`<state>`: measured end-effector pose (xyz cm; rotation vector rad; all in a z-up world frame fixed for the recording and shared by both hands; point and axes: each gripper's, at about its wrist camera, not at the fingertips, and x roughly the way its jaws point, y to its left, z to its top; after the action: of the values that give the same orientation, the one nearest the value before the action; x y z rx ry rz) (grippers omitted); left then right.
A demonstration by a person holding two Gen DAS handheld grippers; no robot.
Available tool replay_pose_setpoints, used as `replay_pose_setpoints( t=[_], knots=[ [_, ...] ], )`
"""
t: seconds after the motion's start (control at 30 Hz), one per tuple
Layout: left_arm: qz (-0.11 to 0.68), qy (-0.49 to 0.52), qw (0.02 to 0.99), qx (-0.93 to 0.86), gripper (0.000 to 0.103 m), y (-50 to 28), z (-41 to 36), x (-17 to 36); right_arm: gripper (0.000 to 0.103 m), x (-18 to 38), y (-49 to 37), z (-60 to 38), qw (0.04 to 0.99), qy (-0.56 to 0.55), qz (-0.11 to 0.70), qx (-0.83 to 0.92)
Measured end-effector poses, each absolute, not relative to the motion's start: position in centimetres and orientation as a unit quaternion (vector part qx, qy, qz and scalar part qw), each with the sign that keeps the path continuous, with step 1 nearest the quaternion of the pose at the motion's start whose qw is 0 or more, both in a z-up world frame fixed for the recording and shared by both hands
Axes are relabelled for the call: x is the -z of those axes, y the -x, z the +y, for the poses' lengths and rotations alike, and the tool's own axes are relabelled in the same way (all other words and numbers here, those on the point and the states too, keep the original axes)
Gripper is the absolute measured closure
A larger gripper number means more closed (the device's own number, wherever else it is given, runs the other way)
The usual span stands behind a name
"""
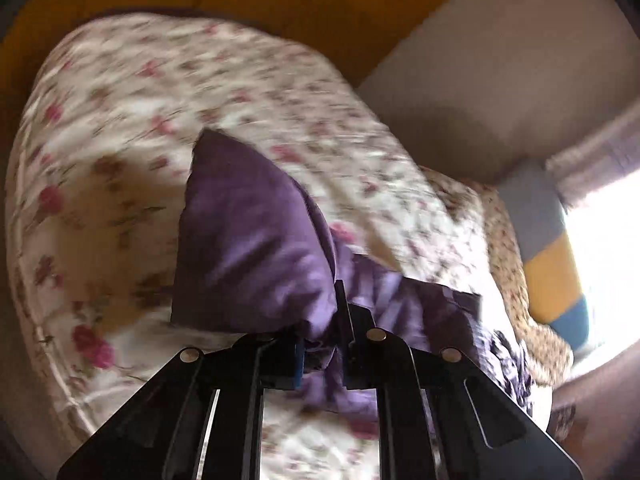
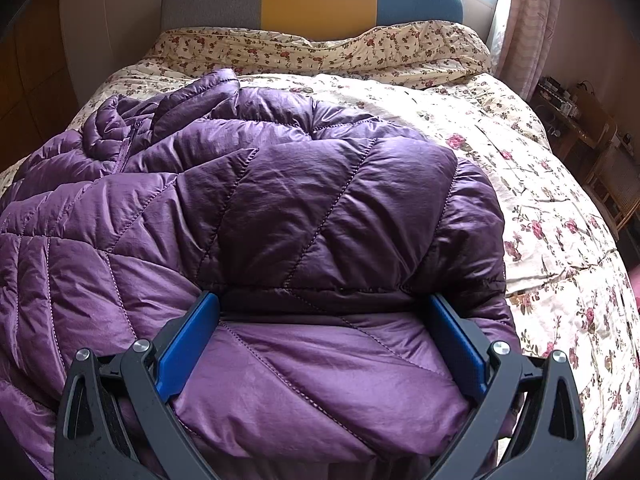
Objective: Fold large clothes
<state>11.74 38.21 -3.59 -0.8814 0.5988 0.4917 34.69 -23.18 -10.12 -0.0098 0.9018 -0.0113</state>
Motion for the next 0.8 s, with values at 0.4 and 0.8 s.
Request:
replay_pose_setpoints(
  t=[0.4,0.8],
  knots=[
    [0.304,0.331,0.893,-0.032,0.091,-21.5,23.7,-0.8,0.002,10.1,-34.6,-23.2,0.9,0.004,0.436,0.006],
    [0.361,0.266,0.882,0.147,0.091,-28.5,7.3,-0.2,0.002,10.1,-34.7,-23.4,0.9,0.001,0.436,0.004]
  ],
)
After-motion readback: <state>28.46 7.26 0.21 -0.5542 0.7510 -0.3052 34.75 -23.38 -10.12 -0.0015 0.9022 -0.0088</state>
